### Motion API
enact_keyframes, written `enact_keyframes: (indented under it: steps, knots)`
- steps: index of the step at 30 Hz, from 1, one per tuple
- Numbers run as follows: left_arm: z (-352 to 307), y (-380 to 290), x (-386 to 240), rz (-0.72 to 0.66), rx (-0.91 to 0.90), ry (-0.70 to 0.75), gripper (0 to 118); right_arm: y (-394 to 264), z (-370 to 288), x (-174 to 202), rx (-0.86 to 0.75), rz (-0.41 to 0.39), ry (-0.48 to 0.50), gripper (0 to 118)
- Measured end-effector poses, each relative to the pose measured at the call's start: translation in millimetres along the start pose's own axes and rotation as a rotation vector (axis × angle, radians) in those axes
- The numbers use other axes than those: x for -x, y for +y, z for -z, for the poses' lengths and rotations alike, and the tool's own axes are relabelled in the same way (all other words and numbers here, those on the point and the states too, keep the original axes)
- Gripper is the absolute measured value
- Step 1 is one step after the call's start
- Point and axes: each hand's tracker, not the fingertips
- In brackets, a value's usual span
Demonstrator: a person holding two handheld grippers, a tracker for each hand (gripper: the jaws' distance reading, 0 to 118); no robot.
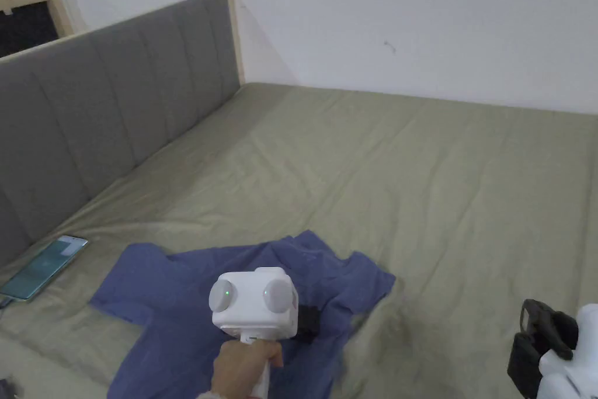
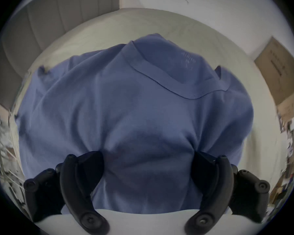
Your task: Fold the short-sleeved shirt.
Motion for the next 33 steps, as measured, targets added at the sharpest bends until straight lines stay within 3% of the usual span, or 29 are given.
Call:
enact_keyframes:
  steps: [2, 4, 5, 6, 7, 13, 18, 22, 27, 33]
  knots:
    - [-8.1, 7.8, -2.1, -0.036, 0.020, 0.013, 73, -1.9, 3.1, -2.4, 0.007, 0.000, -0.008, 0]
    - [-16.1, 8.5, 1.4, -0.062, -0.018, 0.002, 10, -3.3, 7.7, -6.0, 0.029, 0.029, -0.008, 0]
    - [-18.2, 11.0, 3.4, -0.072, -0.029, 0.014, 4, -3.9, 9.2, -7.9, 0.039, 0.048, 0.002, 0]
    - [-15.5, 11.3, 5.0, -0.063, -0.030, 0.063, 4, -5.1, 10.1, -9.2, 0.046, 0.062, 0.005, 0]
    - [-11.8, 9.3, 10.7, -0.091, -0.010, -0.011, 3, -6.0, 10.3, -10.5, 0.052, 0.067, 0.007, 0]
    - [-27.1, 21.6, 28.5, -0.218, 0.012, -0.080, 3, -2.7, 3.5, -26.2, 0.054, 0.064, -0.010, 0]
    - [-79.7, 29.9, 36.8, -0.322, -0.071, -0.261, 3, 3.7, -8.1, -53.8, 0.024, 0.118, -0.052, 0]
    - [-141.6, 50.7, -9.2, -0.165, -0.200, -0.292, 3, 9.3, -20.9, -79.0, -0.005, 0.178, -0.086, 0]
    - [-212.5, 75.3, -106.9, 0.010, -0.305, -0.471, 3, 19.8, -45.8, -111.1, -0.065, 0.213, -0.155, 0]
    - [-278.9, 52.4, -254.0, 0.331, -0.359, -0.728, 3, 31.4, -84.8, -161.8, -0.155, 0.264, -0.289, 0]
